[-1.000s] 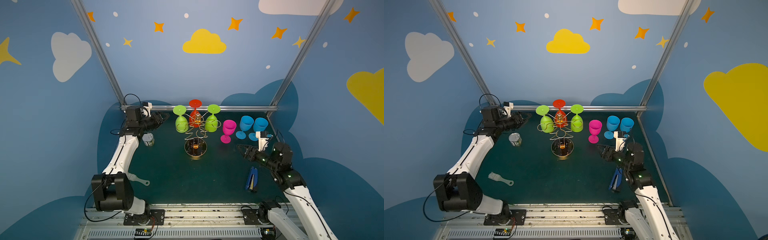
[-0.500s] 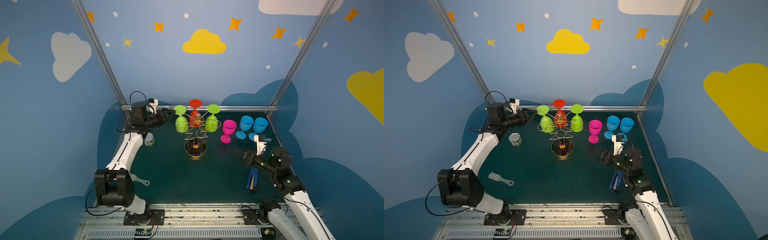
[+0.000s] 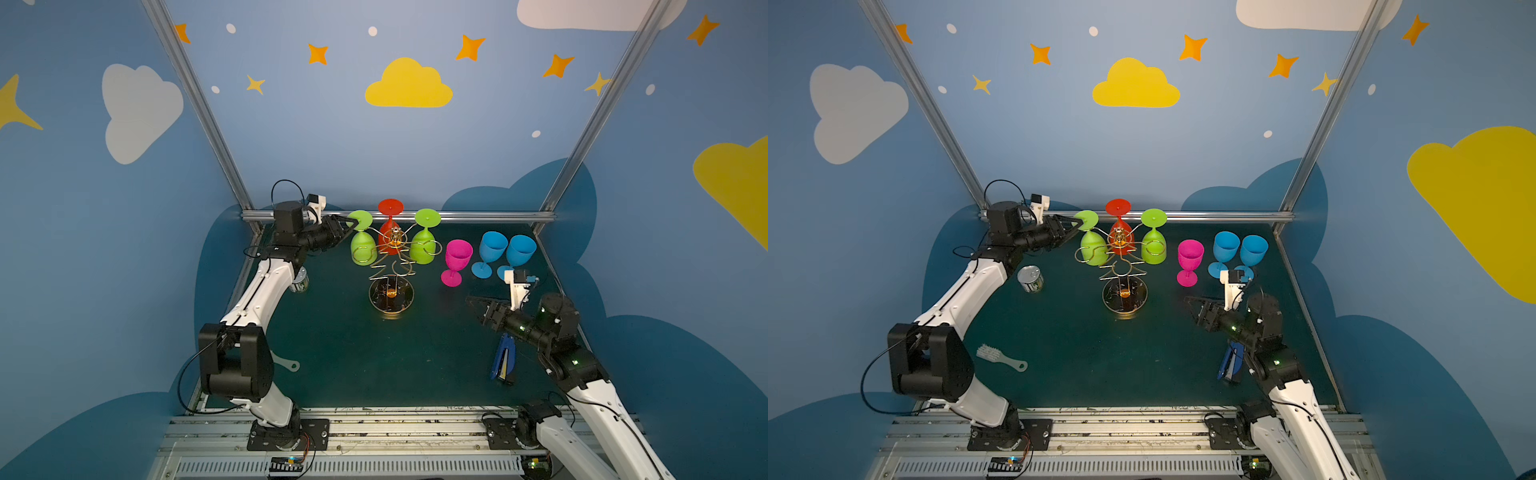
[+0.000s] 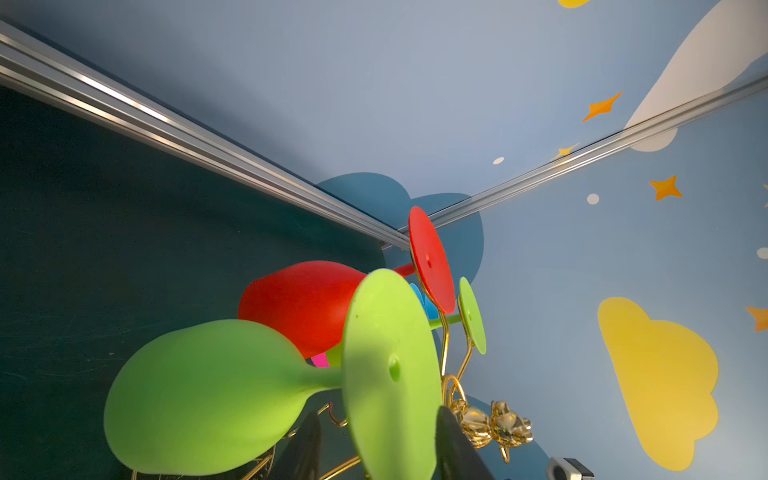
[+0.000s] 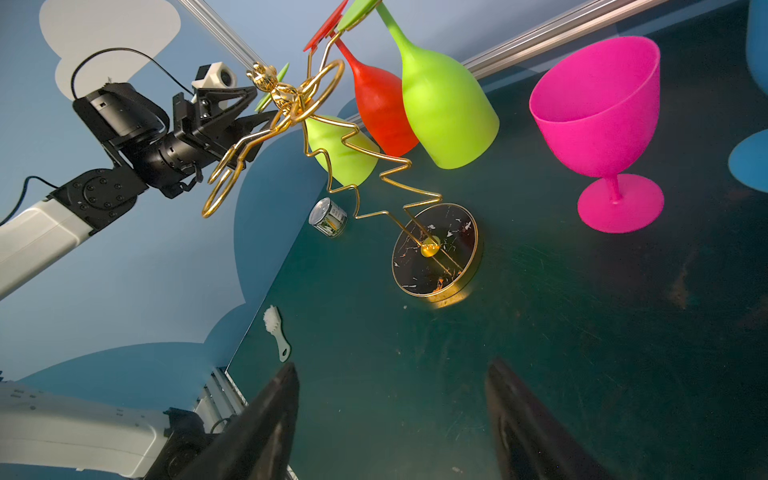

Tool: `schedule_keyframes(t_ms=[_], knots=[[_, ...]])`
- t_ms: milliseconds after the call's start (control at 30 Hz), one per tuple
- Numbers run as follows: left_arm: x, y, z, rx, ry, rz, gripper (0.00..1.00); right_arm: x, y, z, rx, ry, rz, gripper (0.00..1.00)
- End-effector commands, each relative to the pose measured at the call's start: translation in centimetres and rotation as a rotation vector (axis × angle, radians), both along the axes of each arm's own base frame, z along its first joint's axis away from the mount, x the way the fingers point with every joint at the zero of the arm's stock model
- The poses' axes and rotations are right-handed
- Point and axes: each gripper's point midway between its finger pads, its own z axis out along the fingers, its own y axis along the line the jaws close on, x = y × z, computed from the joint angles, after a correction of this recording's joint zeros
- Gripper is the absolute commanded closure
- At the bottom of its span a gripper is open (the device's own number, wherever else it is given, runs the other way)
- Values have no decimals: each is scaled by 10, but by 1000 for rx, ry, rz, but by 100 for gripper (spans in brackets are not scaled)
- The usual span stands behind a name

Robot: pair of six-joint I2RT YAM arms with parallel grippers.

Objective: Take the wine glass off the wine glass rack
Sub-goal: 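Reach the left gripper to the hanging green glass foot while the right gripper retracts, then close the left gripper on the foot of the hanging green glass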

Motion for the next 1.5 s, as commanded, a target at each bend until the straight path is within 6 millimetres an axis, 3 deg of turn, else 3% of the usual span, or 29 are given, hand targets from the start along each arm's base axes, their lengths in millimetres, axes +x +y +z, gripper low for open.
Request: schedule_keyframes(t_ms=[0, 400, 1167, 1300, 1467], knots=[[2, -2, 14, -4, -46, -3, 66, 1, 1, 6, 8, -28, -2, 30], [1, 4, 17, 4, -49, 29, 85, -1, 2, 9, 12, -32, -1, 30], [-2, 19, 35, -27, -53, 79, 84, -4, 2, 5, 11, -27, 0, 29], [-1, 20, 36, -33, -52, 77, 94, -3, 2, 6, 16, -26, 4, 29], [-1, 18, 36, -44, -47, 68, 96, -5, 1, 6, 15, -29, 2, 29]])
